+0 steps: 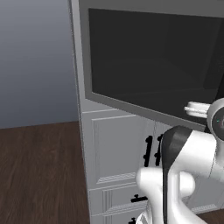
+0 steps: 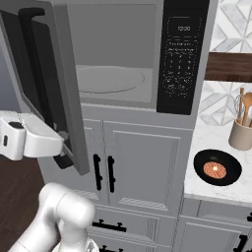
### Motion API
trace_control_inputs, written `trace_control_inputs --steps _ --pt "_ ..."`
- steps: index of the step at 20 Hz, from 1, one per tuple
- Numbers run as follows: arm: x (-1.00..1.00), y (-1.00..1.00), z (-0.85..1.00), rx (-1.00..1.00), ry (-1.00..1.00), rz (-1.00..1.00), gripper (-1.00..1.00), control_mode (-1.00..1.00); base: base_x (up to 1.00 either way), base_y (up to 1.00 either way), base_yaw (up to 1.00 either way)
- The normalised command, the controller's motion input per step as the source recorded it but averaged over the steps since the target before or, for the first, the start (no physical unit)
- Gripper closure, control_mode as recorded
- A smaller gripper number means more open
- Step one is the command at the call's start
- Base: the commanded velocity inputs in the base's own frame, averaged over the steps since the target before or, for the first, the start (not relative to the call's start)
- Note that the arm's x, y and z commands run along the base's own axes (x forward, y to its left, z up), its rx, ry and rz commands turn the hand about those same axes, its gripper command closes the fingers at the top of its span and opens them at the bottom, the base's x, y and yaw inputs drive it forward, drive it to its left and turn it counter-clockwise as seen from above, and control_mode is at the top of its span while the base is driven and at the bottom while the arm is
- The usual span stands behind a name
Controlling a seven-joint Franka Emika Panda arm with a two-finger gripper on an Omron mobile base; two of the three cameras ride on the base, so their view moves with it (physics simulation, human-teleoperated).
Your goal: Open the microwave, place the bowl with waffle inside the microwave, then close the microwave door and turn it on.
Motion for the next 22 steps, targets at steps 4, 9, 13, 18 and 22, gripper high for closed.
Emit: trace_control_inputs --steps 4,9,13,18,22 --pt "0.01 0.17 0.00 0.12 -0.23 0.00 -1.00 -1.00 0.00 0.00 0.00" --pt "0.00 0.05 0.08 -0.01 -0.17 -0.11 -1.00 -1.00 0.00 0.00 0.00" --pt "-0.32 0.00 0.37 -0.15 -0.03 -0.30 -1.00 -1.00 0.00 0.00 0.00" --pt "-0.64 -0.14 0.22 -0.20 0.00 -0.25 -1.00 -1.00 0.00 0.00 0.00" --pt "-0.86 -0.39 0.02 -0.12 -0.07 -0.01 -1.00 -1.00 0.00 0.00 0.00"
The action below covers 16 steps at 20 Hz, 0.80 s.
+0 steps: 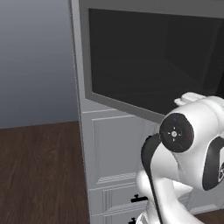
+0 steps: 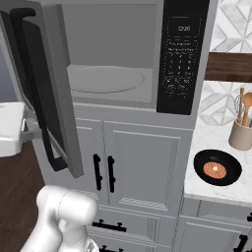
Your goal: Open the microwave, place the bowl with waffle inside the microwave, then close the microwave door and turn it on.
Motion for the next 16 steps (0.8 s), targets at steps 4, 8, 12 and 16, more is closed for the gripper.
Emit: trace_control_inputs --steps 4,8,12,16 --pt "-0.60 -0.07 0.00 -0.05 -0.12 0.00 -1.00 -1.00 0.00 0.00 0.00" --pt "-0.40 0.03 0.00 -0.07 -0.06 0.01 -1.00 -1.00 0.00 0.00 0.00" --pt "-0.13 0.36 0.00 -0.18 0.01 0.01 -1.00 -1.00 0.00 0.00 0.00" --pt "-0.13 0.55 0.00 -0.33 0.05 0.10 -1.00 -1.00 0.00 0.00 0.00"
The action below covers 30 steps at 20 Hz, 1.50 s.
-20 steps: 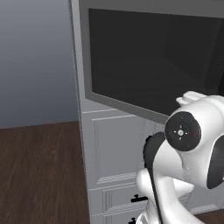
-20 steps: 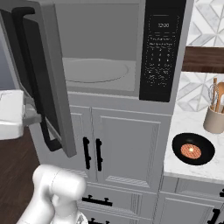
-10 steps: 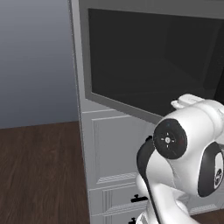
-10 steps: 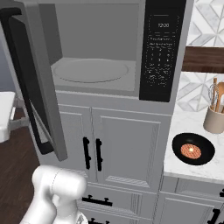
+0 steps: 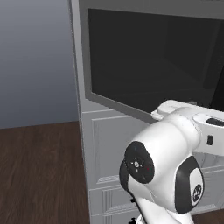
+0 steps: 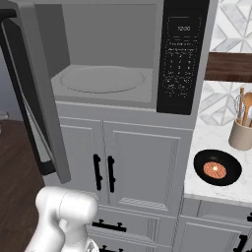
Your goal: Open the microwave, place the bowl with waffle inside the microwave, then close the microwave door and turn it on.
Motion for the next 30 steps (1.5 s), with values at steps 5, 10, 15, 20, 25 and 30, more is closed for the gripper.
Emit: trace_control_inputs --steps 5,10,15,20,25,30 --pt "-0.44 -0.06 0.04 -0.13 -0.01 0.03 -1.00 -1.00 0.00 0.00 0.00" --pt "-0.46 -1.00 0.08 0.07 -0.01 0.10 -1.00 -1.00 0.00 0.00 0.00" --pt "-0.01 -0.85 0.00 0.15 0.01 0.25 -1.00 -1.00 0.00 0.00 0.00" --pt "0.02 -0.48 -0.04 0.03 0.07 0.60 -1.00 -1.00 0.00 0.00 0.00" --pt "0.34 -0.20 -0.16 0.02 0.10 0.78 -1.00 -1.00 0.00 0.00 0.00" --pt "0.82 -0.39 -0.07 0.27 0.00 0.55 -1.00 -1.00 0.00 0.00 0.00"
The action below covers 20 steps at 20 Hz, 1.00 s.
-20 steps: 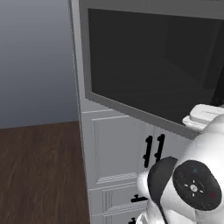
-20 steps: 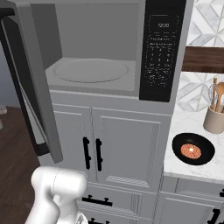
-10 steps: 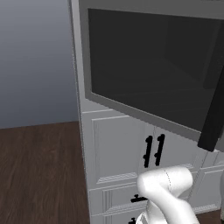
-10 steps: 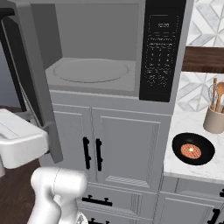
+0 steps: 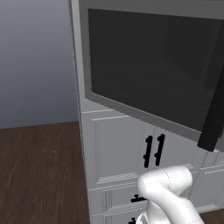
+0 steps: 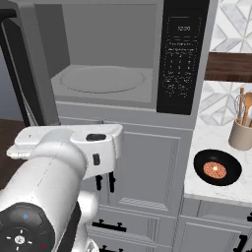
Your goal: Open the microwave, place the bowl with waffle inside the microwave, then close the microwave door and turn it on.
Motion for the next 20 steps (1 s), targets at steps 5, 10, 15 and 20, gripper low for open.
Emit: trace_control_inputs --steps 5,10,15,20 --pt "0.70 -0.14 0.00 0.39 -0.15 0.34 -1.00 -1.00 0.00 0.00 0.00" --pt "0.60 -0.07 -0.20 0.08 0.00 0.20 -1.00 -1.00 0.00 0.00 0.00" --pt "0.26 0.00 -0.21 0.02 0.00 0.34 -1.00 -1.00 0.00 0.00 0.00" --pt "-0.13 0.04 0.00 0.00 -0.04 0.35 -1.00 -1.00 0.00 0.00 0.00"
